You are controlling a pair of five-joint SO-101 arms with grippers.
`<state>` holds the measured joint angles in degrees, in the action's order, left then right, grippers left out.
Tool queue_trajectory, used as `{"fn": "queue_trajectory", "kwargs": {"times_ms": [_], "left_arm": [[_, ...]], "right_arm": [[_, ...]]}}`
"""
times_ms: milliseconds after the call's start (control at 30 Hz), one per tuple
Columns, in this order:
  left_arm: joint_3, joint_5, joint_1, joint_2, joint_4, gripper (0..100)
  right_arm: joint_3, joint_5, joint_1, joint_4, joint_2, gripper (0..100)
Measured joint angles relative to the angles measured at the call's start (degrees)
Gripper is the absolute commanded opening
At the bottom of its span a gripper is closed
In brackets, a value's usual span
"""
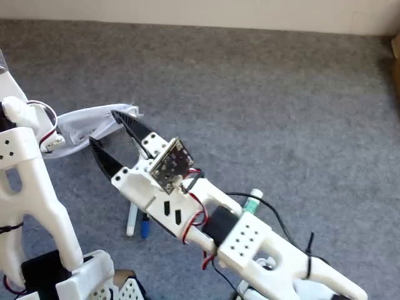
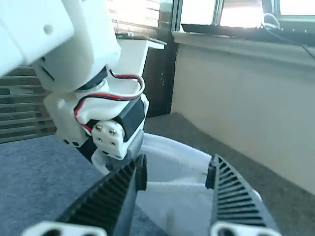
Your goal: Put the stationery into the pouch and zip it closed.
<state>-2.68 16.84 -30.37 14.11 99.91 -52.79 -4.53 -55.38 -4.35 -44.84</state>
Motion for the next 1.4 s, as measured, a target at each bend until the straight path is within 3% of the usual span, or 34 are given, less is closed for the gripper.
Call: {"fn": "queue_trajectory", "kwargs": {"times_ms": [233, 400, 867, 1133, 1400], "left_arm": [[0.0, 0.0, 0.0, 0.0, 0.0, 1], [0.0, 0.0, 0.0, 0.0, 0.0, 1], [0.0, 0.0, 0.0, 0.0, -0.1, 1], [0.0, 0.0, 0.0, 0.0, -0.1, 1], [0.2, 0.0, 0.0, 0.0, -0.1, 1]], "right_arm": [[0.0, 6.7, 1.5, 11.8, -6.9, 19.0], [0.0, 14.6, 7.5, 21.0, -8.4, 19.0], [0.0, 24.0, 20.7, 46.1, -8.4, 19.0], [-2.0, 24.8, 33.3, 47.6, -6.8, 19.0], [-2.0, 28.4, 42.6, 47.6, 10.1, 19.0]]}}
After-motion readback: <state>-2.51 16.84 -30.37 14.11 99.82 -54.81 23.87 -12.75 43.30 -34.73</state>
